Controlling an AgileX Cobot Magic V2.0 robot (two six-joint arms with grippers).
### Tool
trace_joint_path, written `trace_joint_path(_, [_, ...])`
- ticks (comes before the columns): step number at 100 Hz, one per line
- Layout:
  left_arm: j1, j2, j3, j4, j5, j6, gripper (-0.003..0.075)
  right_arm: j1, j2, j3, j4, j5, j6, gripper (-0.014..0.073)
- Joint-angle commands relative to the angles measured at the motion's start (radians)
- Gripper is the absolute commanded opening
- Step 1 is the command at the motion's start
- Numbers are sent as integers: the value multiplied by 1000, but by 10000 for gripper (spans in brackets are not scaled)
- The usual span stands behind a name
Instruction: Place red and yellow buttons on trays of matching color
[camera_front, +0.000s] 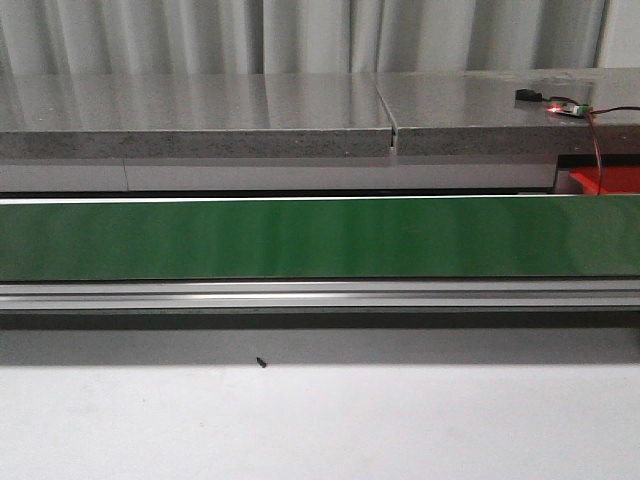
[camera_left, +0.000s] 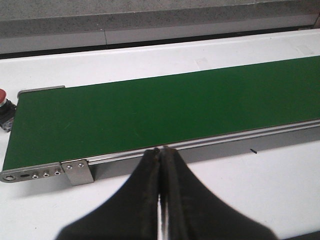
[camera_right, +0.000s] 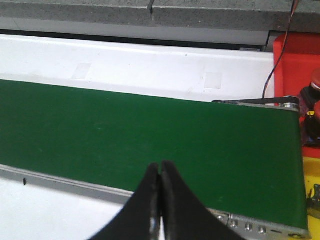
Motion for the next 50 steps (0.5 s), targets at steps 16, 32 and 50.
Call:
trace_joint_path(16, [-6,8,-23,-15,-76,1,-19,3,-191,96,25,-63,-11,-69])
trace_joint_path(32, [-6,8,-23,-15,-76,1,-18,3,-292,164,26,-60,-11,-69])
trace_joint_path(50, [-6,8,-23,-16,-80,1,-19,3,-335,199,48,-52,-11,-69])
